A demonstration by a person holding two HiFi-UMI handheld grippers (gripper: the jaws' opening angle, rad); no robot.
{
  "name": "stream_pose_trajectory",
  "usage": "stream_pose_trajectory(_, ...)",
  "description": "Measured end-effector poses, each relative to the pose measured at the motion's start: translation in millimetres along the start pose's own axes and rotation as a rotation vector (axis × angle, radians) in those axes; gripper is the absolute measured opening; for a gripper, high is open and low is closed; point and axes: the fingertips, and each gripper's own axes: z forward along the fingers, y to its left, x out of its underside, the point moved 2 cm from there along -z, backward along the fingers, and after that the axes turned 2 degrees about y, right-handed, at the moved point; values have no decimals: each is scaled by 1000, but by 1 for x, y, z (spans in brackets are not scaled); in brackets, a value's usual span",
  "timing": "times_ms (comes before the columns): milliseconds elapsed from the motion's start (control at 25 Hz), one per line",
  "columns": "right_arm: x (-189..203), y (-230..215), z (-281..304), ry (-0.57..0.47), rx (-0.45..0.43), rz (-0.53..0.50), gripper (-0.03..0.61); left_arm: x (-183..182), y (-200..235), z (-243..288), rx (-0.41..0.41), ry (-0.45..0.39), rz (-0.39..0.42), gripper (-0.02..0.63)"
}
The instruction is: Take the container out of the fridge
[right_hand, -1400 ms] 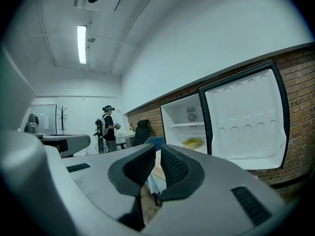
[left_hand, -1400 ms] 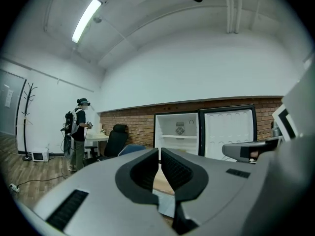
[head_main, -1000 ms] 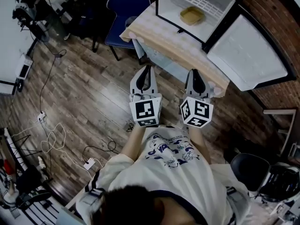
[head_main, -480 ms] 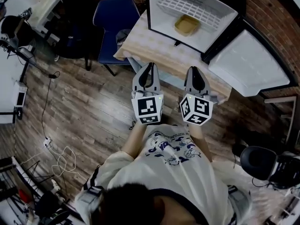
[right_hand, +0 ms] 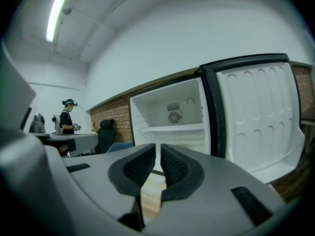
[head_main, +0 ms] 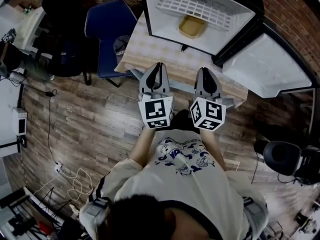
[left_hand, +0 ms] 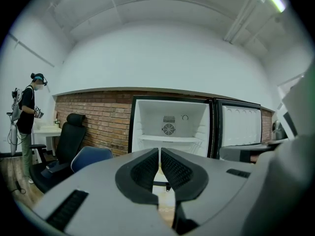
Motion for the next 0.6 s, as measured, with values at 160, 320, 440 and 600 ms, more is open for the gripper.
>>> stream_pose_trajectory(160,1,1,12,11,11,-3,49,7,7,20,2,29,-11,29)
stream_pose_trajectory(320,1,-2,29,20,19,-8,49,10,7,43,14,57,-35,29)
stream_pose_trajectory(440,2,-7,46,27,10,-6,49,13,8,63,19,82,-54,29)
stream_pose_trajectory(600,-2,-15,71,34,5,0,49,22,9,97,18,151,-76,29)
